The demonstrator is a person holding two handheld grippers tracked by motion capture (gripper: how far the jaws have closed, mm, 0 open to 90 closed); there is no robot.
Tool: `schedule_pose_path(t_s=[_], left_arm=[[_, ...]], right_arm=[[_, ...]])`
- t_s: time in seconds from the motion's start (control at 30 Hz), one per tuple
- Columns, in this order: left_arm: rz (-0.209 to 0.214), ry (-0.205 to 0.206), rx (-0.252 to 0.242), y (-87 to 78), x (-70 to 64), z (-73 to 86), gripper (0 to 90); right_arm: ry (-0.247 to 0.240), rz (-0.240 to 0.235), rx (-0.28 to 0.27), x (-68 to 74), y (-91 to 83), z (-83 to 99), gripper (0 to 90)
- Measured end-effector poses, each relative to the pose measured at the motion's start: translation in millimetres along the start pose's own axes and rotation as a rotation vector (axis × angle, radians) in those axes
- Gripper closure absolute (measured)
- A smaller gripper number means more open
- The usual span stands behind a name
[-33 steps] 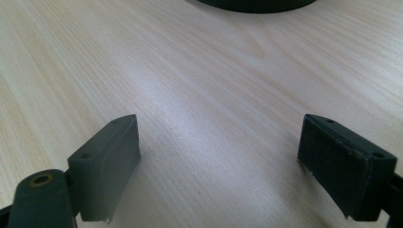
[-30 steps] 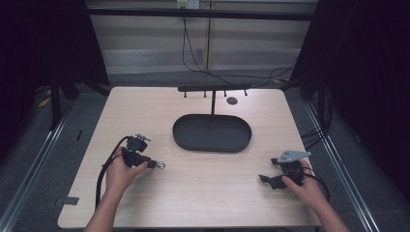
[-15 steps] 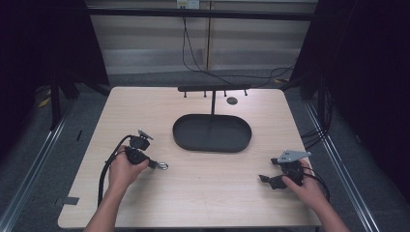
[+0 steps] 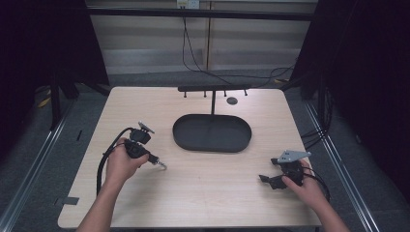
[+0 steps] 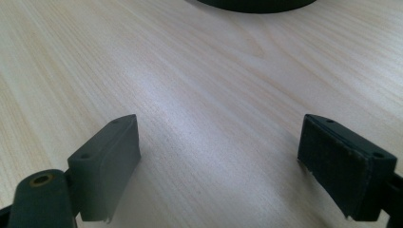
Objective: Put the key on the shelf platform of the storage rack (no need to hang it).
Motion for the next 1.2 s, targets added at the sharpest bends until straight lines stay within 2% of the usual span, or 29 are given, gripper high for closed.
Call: schedule_pose_path(t_s=[0.13,0.37,0.8,1.2], left_arm=[[-0.002,0.017,-0.005,-6.5,-3.4,-4.8,89.2],[0.033,0.045,-0.017,-14.2,-8.8,-13.3,89.2],[0.028,0.081,-0.034,-19.0,-16.5,-31.2,89.1],[0.016,0.116,-0.029,-19.5,-30.1,-50.2,89.1]], right_arm=[[-0.001,0.0,-0.001,0.0,0.1,0.0,13.4],[0.0,0.0,0.0,0.0,0.0,0.0,13.5],[-0.001,0.0,-0.001,0.0,0.1,0.0,13.5],[0.0,0.001,0.0,0.1,0.0,0.0,13.4]])
Point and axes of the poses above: each handheld gripper's, and its own axes: y roughly forward along the jaws, z roughly out of its underside, x roughly to its left, the point moved 3 cm from there along y, roughly forward along the jaws, and after that the axes turned 4 degrees about -x, right-handed, at the moved point
